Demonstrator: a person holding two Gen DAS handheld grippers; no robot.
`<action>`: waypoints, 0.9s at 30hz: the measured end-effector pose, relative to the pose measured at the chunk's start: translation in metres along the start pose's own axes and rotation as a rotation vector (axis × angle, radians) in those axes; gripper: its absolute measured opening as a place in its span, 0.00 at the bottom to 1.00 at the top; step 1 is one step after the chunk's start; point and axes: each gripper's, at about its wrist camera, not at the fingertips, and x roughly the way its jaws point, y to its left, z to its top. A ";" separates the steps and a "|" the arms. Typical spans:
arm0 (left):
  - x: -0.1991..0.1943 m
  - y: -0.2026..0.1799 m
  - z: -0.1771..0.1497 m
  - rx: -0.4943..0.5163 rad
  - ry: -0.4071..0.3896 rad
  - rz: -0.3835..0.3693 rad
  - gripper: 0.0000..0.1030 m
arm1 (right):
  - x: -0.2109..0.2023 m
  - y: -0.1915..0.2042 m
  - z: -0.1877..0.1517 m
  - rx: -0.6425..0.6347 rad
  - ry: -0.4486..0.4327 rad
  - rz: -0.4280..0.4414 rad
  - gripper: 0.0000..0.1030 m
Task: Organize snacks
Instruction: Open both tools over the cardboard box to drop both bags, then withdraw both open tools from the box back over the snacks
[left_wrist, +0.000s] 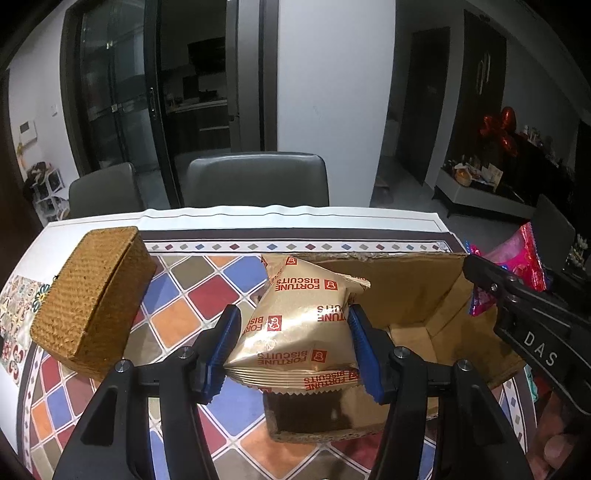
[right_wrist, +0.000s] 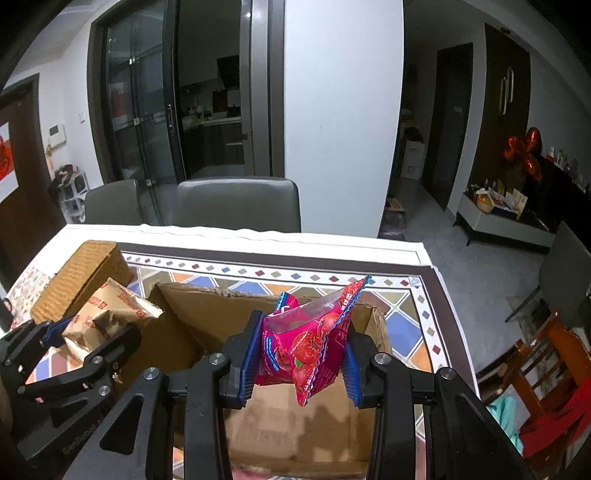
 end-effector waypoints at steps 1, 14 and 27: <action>0.001 -0.002 0.000 0.010 0.000 0.000 0.57 | 0.002 0.001 0.001 -0.001 0.001 0.000 0.38; -0.015 0.001 0.003 0.024 -0.043 0.061 0.90 | -0.008 -0.006 0.007 0.014 -0.029 -0.041 0.77; -0.044 0.000 -0.001 0.025 -0.070 0.065 0.91 | -0.038 -0.007 0.006 0.018 -0.070 -0.047 0.78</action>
